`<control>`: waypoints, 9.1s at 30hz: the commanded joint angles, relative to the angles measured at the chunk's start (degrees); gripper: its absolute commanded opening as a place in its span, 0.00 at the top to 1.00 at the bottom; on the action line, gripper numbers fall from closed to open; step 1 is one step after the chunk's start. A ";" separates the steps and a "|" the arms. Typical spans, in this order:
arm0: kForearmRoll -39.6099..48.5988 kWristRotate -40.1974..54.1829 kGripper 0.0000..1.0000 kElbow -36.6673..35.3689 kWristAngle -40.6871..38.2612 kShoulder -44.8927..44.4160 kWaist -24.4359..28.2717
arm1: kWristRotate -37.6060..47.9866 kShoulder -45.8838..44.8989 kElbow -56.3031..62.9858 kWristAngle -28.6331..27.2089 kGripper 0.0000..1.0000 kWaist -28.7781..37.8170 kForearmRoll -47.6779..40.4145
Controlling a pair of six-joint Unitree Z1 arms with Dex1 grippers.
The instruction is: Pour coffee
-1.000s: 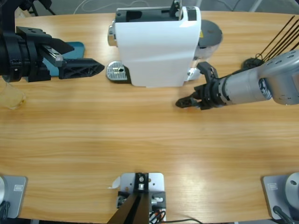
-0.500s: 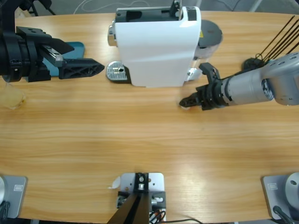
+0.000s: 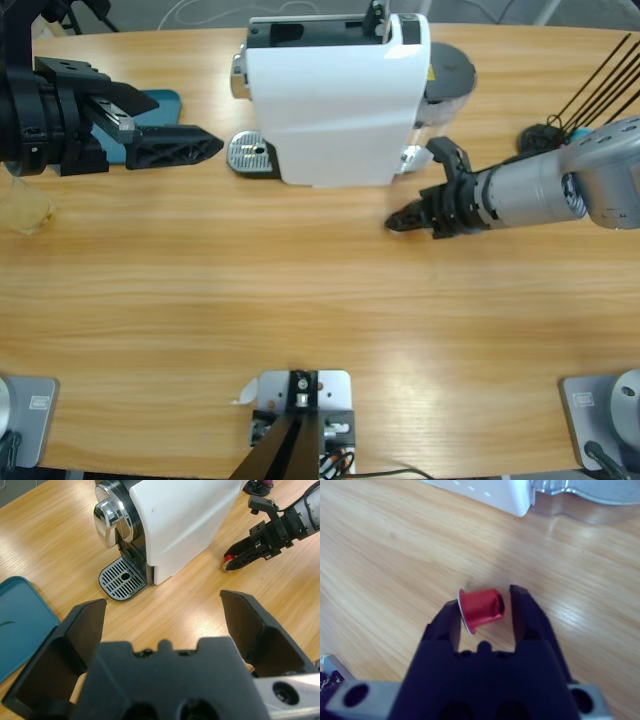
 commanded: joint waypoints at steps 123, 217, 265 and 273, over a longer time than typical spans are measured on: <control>1.81 -3.55 0.00 10.07 1.29 -7.06 -4.34 | 31.87 27.88 -140.93 -39.50 1.00 23.66 90.60; 1.55 -3.55 0.00 6.60 2.34 -9.24 -4.55 | 11.06 14.94 -141.88 -20.85 1.00 26.31 102.65; 11.76 -2.54 0.00 -8.34 1.01 -1.52 -2.06 | 39.96 0.10 -68.86 -38.54 1.00 11.97 49.29; 12.89 -1.26 0.00 -8.39 0.99 -2.10 -2.06 | 39.97 1.26 -69.48 -37.67 1.00 12.69 49.02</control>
